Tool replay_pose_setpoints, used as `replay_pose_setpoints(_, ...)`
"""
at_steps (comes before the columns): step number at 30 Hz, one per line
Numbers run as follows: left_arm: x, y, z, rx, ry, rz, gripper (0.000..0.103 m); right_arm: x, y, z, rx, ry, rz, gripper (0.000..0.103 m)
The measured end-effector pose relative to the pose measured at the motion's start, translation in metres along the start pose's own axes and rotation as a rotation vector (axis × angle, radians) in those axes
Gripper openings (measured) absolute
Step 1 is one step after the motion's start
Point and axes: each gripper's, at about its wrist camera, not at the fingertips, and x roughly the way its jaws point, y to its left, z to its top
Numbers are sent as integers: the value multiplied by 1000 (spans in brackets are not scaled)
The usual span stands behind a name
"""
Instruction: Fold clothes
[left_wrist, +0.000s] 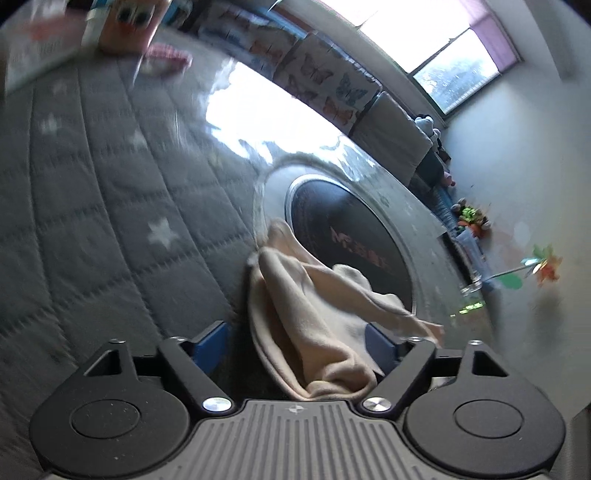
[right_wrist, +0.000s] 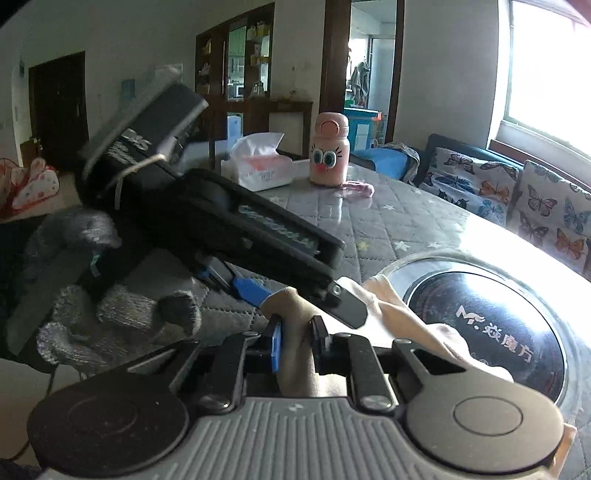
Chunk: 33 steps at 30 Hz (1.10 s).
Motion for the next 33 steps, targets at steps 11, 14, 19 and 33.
replay_pose_setpoints(11,10,14,-1,-125,16,-22,22,-15,-2,-8,23,-14,36,15)
replay_pose_setpoints(14,9,16,-2,-133,13,-23,19,-25,-6,-10,36,-23,30,17)
replay_pose_setpoints(19,7,17,-3,-129,6,-24,19,-45,-29,-24,104,-20,-47,17)
replay_pose_setpoints(33,8,9,-5,-86,-4,1,20,-72,-143,-87,463,38,-352,35)
